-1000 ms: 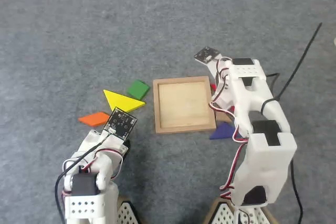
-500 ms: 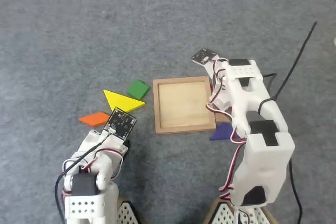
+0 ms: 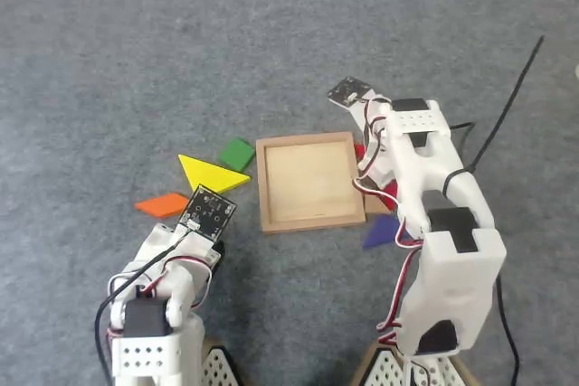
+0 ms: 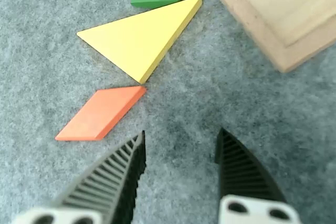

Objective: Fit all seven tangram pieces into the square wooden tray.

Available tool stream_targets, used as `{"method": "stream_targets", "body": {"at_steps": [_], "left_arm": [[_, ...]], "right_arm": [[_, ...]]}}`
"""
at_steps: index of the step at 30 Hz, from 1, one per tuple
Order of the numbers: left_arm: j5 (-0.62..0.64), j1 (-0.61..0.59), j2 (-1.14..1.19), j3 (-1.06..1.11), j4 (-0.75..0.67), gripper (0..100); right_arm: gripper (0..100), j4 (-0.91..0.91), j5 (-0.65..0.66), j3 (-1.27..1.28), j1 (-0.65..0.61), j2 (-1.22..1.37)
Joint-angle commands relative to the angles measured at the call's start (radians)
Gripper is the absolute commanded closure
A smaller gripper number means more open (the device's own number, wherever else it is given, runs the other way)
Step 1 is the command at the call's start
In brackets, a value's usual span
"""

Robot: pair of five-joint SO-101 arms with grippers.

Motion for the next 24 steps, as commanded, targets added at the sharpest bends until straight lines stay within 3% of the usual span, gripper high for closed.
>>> {"method": "stream_targets", "body": {"at_steps": [1, 7, 24], "left_arm": [[0.006, 0.000, -0.006, -0.005, 0.005, 79], [0.006, 0.000, -0.006, -0.005, 0.005, 79], [0.006, 0.000, -0.006, -0.005, 0.005, 79]], "right_arm": [[95.3, 0.016, -0.020, -0.003, -0.028, -0.001], [95.4, 0.007, -0.086, -0.006, 0.033, -0.038], [95.4, 0.074, -0.078, 0.000, 0.180, -0.179]]}}
